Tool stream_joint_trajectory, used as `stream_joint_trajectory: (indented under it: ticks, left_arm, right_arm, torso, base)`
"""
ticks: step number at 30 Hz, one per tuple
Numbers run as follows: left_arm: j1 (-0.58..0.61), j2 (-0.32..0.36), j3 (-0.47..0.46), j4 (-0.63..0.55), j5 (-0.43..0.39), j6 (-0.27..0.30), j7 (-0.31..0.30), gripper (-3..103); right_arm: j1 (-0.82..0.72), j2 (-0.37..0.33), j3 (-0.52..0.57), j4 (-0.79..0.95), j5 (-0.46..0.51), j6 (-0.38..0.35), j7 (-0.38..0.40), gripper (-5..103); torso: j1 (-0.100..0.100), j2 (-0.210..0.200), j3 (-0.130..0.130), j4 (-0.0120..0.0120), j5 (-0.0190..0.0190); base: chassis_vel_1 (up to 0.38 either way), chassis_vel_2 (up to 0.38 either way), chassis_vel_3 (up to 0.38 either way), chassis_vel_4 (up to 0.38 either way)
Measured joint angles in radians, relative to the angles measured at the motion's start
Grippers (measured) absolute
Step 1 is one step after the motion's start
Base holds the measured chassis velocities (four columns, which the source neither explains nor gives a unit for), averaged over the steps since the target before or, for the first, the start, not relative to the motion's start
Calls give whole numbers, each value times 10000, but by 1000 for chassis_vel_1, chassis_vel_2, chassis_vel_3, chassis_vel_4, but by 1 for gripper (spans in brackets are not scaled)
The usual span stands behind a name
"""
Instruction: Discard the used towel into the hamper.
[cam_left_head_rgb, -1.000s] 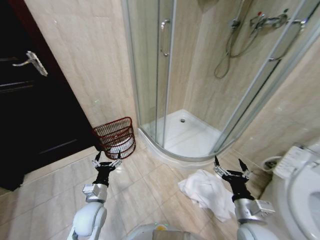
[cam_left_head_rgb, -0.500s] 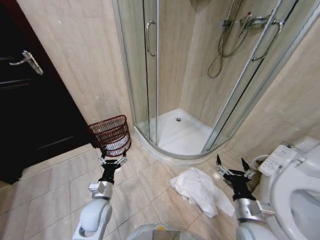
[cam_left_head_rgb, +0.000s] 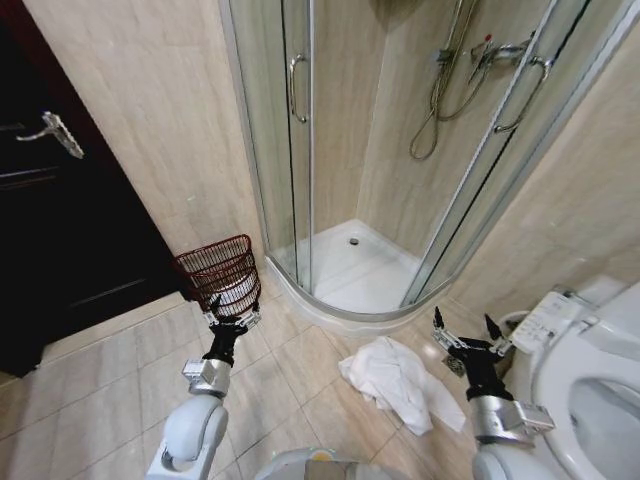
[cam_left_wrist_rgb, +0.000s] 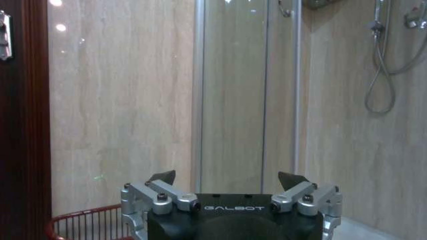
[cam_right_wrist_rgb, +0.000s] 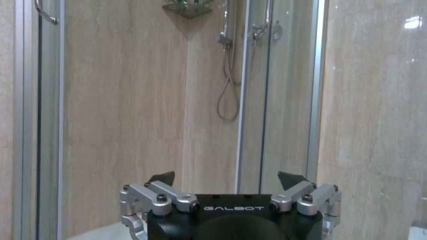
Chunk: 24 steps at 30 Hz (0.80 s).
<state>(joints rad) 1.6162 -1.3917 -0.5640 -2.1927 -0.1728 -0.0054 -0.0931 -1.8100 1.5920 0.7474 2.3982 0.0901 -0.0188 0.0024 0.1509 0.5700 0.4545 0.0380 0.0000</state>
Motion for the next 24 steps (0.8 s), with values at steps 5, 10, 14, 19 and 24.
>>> stream_joint_trajectory:
  ticks: [5,10,14,19,24]
  left_arm:
    - [-12,3,-44,-34,-22,26,-71,100]
    - [6,3,-56,-45,-23,32,-78,100]
    - [-3,25,-54,-69,-21,61,-60,100]
    - [-18,53,28,-94,-30,96,-45,100]
    - [-52,65,78,-184,-93,205,-46,100]
  right_arm:
    - [-9,2,-22,2,-41,15,-12,100]
    - [-10,55,-56,6,-69,29,-22,100]
    - [9,46,-59,-1,-92,42,-36,100]
    - [28,32,-21,-28,-157,70,-69,100]
    - [30,27,21,-41,-193,116,-211,100]
  torso:
    - [62,179,115,0,0]
    - [162,416,255,0,0]
    - [246,624,378,0,0]
    - [326,805,479,0,0]
    - [429,1049,620,0,0]
  base:
    - [0,0,0,0]
    - [0,0,0,0]
    - [0,0,0,0]
    - [0,0,0,0]
    - [0,0,0,0]
